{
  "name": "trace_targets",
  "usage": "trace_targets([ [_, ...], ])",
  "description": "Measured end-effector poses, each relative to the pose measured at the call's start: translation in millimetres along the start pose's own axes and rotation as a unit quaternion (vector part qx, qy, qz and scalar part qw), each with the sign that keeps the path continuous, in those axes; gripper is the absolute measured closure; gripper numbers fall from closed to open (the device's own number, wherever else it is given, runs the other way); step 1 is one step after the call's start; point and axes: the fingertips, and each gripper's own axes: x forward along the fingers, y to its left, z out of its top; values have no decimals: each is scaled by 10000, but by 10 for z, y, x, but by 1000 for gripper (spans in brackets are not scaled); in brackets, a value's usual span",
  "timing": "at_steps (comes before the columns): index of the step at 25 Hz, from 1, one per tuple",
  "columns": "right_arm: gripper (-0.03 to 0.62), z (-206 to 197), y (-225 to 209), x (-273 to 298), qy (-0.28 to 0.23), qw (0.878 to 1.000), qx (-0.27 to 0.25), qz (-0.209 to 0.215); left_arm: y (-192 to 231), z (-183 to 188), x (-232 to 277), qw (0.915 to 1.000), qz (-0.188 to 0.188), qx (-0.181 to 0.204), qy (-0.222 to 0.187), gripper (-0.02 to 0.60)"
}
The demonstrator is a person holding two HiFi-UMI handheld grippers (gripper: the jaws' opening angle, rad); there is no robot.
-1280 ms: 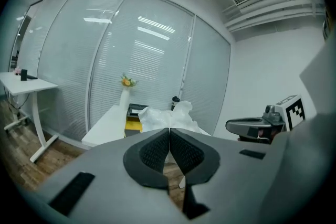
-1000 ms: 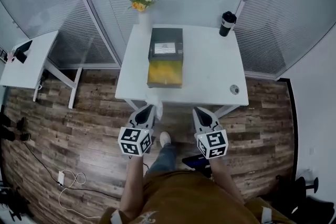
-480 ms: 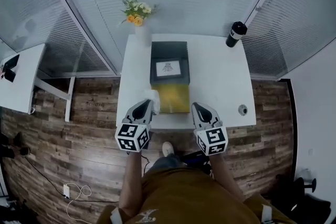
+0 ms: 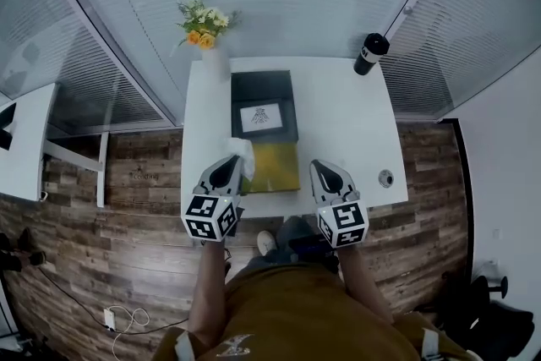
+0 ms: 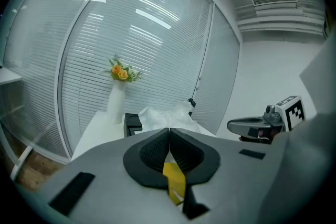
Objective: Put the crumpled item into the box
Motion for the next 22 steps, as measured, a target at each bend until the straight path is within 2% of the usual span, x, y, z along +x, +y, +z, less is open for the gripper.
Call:
trace_targets([
  [13, 582, -71, -63, 86, -26, 9999, 92, 83, -96, 13, 146, 9998, -76, 129, 98, 554],
  [22, 582, -285, -65, 70, 184, 9996, 175, 127, -120, -187, 221, 9995, -87, 82, 309, 554],
])
